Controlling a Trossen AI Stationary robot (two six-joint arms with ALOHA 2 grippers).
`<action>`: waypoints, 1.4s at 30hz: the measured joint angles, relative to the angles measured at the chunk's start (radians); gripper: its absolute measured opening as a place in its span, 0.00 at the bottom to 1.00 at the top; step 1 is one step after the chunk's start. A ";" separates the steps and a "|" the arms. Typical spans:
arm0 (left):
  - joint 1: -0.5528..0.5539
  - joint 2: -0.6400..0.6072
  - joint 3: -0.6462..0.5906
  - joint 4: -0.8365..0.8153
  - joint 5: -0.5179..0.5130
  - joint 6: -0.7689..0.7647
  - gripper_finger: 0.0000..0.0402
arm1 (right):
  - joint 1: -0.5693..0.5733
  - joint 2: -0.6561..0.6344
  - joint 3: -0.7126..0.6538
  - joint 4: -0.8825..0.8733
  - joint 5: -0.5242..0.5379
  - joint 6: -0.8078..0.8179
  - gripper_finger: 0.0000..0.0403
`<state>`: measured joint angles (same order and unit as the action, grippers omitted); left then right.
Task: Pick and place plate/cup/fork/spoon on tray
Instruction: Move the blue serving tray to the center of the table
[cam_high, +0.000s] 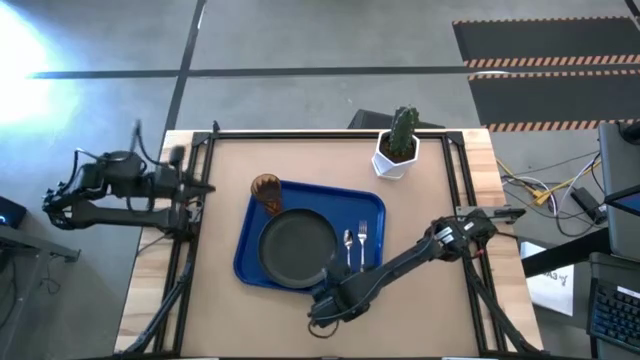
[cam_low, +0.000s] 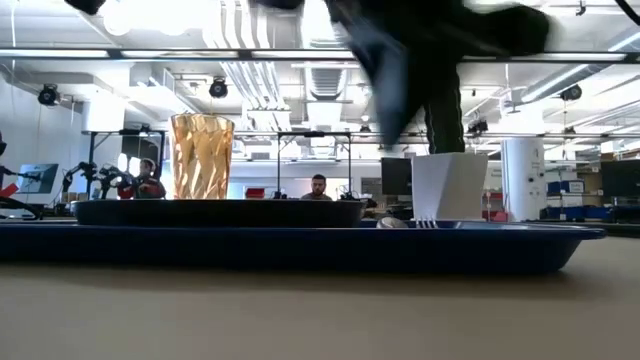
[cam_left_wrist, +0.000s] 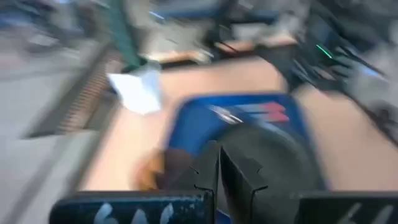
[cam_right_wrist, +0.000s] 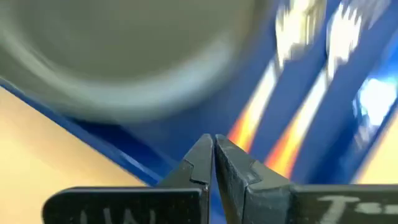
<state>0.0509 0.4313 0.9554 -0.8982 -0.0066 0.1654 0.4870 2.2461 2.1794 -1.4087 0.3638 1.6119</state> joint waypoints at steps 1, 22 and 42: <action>0.000 0.004 0.000 -0.031 0.055 0.000 0.00 | -0.001 -0.008 0.030 0.000 0.070 -0.008 0.02; 0.000 0.047 -0.305 -0.252 0.330 -0.241 0.00 | 0.008 -0.349 0.160 0.121 0.777 -0.632 0.02; -0.011 0.330 -0.149 0.087 0.144 -0.533 0.00 | 0.045 -0.359 0.155 0.135 0.571 -0.741 0.02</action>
<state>0.0403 0.7610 0.8068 -0.8108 0.1378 -0.3675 0.5316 1.8870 2.3341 -1.2733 0.9345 0.8708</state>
